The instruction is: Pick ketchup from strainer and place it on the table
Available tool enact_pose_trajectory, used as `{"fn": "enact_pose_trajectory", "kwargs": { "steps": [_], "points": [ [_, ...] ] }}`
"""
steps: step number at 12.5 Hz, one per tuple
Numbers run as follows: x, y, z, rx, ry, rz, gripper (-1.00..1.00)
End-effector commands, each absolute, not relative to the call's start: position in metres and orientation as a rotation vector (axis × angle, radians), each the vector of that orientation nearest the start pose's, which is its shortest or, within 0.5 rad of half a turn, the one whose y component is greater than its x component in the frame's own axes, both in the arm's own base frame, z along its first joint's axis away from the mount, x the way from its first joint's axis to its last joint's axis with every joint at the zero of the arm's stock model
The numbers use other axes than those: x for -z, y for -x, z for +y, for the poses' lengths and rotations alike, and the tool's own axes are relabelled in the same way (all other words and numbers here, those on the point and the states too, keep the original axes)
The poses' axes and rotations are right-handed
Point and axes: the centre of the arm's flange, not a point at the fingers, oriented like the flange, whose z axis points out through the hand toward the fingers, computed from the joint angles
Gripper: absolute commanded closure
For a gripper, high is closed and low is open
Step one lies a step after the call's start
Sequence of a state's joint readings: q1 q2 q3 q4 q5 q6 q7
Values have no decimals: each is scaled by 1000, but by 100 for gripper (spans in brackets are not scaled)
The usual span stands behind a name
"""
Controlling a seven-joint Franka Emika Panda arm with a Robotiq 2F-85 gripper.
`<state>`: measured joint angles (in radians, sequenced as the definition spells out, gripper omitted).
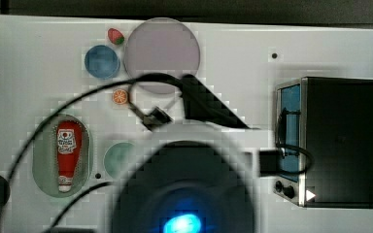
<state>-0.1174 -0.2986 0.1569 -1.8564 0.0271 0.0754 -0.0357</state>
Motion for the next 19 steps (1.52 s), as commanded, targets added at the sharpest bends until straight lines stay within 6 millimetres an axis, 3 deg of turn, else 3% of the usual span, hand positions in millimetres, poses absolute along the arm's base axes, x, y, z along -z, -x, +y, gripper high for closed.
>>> {"fn": "enact_pose_trajectory", "kwargs": {
  "steps": [1,5,8,10,14,19],
  "points": [
    [-587,-483,127,29,3024,915,-100],
    [-557,-477,228,77,3078,619,-100],
    [-521,-459,301,17,3108,391,-100],
    [-493,-445,337,-61,3122,268,-100],
    [-423,-431,371,-168,3114,132,-100],
    [-339,-430,377,-81,3099,0,-100]
  ]
}}
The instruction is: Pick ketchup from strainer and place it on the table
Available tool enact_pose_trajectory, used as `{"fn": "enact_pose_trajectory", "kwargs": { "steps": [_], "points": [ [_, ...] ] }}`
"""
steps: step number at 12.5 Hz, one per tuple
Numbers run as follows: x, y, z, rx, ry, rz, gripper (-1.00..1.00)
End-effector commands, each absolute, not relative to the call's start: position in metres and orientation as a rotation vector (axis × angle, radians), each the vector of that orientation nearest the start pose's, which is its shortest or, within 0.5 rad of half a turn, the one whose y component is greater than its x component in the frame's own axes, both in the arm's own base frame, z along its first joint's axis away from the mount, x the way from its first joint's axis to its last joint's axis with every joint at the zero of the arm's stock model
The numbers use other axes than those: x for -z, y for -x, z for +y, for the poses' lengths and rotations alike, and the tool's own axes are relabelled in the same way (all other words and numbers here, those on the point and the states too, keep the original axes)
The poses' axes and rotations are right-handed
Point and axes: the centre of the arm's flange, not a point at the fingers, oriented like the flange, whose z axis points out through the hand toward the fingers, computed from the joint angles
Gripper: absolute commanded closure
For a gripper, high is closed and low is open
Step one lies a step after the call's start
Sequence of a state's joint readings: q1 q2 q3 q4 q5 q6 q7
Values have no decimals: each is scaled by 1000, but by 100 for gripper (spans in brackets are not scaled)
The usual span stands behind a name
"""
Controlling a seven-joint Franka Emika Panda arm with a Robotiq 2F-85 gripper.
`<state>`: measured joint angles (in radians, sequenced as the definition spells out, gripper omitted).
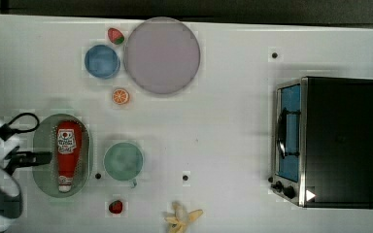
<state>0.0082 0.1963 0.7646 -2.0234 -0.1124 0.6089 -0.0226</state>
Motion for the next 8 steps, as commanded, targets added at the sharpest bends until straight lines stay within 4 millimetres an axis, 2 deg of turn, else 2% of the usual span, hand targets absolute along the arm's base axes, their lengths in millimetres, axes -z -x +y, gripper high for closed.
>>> {"fn": "enact_pose_trajectory", "kwargs": {
  "steps": [1,8],
  "points": [
    [-322,-431,377,-77,3087,-17,-100],
    [-237,-430,385,-99,3027,88,-100]
  ]
}}
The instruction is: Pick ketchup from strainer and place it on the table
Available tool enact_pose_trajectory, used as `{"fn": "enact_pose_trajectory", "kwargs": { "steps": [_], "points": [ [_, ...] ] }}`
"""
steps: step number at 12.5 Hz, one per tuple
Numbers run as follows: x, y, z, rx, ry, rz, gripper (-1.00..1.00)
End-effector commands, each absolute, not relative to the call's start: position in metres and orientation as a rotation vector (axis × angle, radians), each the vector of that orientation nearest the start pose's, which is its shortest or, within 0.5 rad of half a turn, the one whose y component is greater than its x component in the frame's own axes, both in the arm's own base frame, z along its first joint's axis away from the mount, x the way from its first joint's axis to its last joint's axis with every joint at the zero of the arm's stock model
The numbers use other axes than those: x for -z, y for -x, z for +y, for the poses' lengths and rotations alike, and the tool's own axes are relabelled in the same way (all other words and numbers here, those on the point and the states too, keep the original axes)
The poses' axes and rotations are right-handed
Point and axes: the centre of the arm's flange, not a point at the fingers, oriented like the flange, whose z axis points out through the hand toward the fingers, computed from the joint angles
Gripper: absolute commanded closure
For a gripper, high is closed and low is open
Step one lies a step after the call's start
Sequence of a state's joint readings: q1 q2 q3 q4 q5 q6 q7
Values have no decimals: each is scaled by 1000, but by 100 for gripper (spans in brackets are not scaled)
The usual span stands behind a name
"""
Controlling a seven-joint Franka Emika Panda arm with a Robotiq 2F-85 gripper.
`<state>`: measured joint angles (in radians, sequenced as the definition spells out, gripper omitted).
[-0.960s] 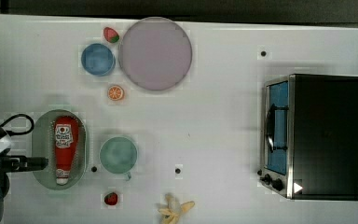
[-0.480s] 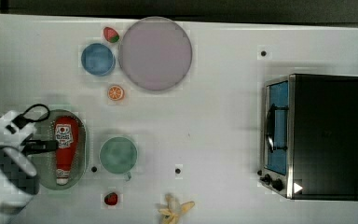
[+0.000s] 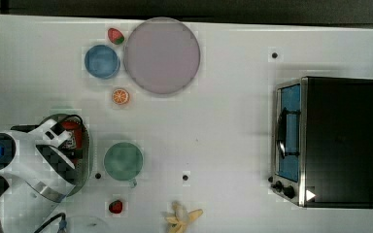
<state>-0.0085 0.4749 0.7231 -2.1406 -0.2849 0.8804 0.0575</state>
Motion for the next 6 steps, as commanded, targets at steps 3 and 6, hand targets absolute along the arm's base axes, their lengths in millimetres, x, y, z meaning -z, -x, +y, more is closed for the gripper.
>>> {"fn": "enact_pose_trajectory", "kwargs": {
  "steps": [3,6],
  "points": [
    [-208,-430,384,-85,3029,101,-100],
    [-185,-432,382,-62,3021,55,-100]
  ]
}}
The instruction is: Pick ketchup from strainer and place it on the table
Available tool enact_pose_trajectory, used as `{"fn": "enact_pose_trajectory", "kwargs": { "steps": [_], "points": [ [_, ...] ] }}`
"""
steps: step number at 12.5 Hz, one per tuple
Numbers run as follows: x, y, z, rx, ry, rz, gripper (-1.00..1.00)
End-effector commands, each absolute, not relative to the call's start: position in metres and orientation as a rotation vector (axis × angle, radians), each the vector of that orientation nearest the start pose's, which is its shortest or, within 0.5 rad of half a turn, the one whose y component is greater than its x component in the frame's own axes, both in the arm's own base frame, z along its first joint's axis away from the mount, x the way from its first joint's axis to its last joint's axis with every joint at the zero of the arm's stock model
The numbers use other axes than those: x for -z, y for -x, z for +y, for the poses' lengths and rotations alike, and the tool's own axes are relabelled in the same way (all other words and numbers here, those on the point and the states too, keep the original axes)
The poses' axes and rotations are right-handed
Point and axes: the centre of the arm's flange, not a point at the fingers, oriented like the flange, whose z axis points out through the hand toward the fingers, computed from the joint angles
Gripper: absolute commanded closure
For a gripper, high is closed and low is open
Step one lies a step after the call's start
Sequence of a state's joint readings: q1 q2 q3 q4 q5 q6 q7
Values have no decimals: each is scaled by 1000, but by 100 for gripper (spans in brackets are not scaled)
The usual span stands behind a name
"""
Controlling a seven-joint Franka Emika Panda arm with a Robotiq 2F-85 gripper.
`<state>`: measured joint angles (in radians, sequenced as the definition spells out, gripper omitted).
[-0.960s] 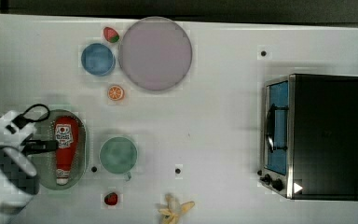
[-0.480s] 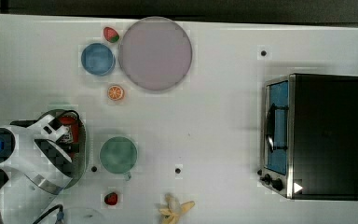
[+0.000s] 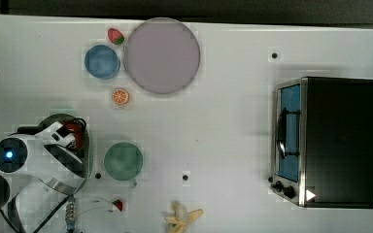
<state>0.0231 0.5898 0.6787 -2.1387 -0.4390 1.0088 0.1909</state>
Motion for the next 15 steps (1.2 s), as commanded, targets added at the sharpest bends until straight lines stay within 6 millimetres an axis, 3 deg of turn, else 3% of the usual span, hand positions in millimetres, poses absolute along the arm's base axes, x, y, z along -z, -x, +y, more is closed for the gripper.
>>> {"fn": "enact_pose_trajectory", "kwargs": {
  "steps": [1,2,5,8,11,15],
  "points": [
    [-182,-433,384,-55,3016,48,-100],
    [-179,-433,384,-58,3022,52,-91],
    [-177,-431,386,-55,3029,42,-18],
    [-194,-434,383,-18,3041,38,-13],
    [-247,-436,382,54,3038,93,-13],
    [-320,-439,371,-6,3050,222,-13]
  ]
}}
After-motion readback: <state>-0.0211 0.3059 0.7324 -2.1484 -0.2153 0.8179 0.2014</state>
